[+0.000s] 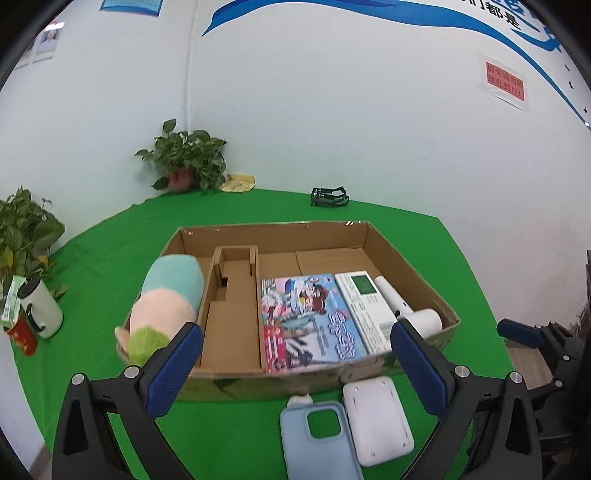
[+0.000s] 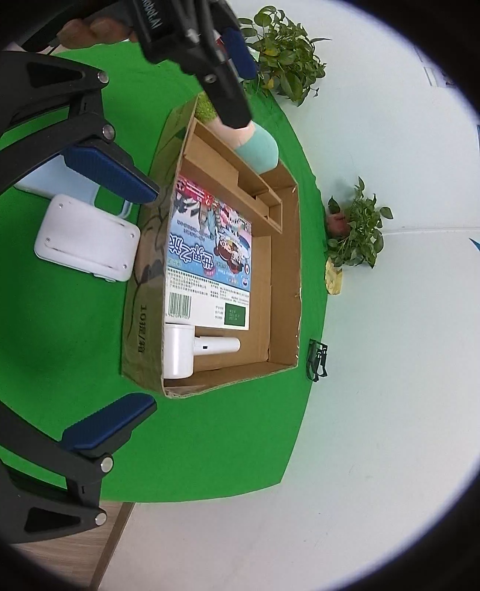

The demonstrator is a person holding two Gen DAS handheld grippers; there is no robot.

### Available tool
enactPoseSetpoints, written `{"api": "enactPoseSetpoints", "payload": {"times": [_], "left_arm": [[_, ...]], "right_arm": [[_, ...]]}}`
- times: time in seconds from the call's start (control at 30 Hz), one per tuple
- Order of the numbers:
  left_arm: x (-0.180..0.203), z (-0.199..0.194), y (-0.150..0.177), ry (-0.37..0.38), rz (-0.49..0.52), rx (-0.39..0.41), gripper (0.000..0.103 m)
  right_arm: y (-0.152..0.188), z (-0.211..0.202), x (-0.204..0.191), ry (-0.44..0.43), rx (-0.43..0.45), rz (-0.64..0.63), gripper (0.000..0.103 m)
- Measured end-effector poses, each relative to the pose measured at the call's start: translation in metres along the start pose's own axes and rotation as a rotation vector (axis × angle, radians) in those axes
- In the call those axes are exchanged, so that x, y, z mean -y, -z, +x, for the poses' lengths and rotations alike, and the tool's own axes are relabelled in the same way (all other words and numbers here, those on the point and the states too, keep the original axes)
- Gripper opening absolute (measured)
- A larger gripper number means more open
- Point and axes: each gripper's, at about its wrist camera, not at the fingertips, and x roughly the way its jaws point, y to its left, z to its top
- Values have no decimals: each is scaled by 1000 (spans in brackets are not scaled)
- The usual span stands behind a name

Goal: Organize objects
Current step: 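Move the left gripper to the light blue phone case while the right gripper approaches the white case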

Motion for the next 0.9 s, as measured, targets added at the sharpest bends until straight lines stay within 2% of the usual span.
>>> {"api": "enactPoseSetpoints", "payload": {"times": [0.13,0.43,0.6,0.77,0.9], "left_arm": [[-6,-23,12,4,-11,8,102],[-4,-46,10,-17,-18,35,101],[-7,-57,10,-37,-39,54,90],[-17,-56,15,-49,-63,40,85],[-21,-50,24,-55,-61,1,85]], "right_arm": [[6,-11,-7,3,6,1,102],[11,-25,-17,16,29,-7,102],[13,-26,-20,12,30,-9,102],[16,-26,-21,-49,47,6,102],[26,-22,-24,-114,30,-3,102]]}}
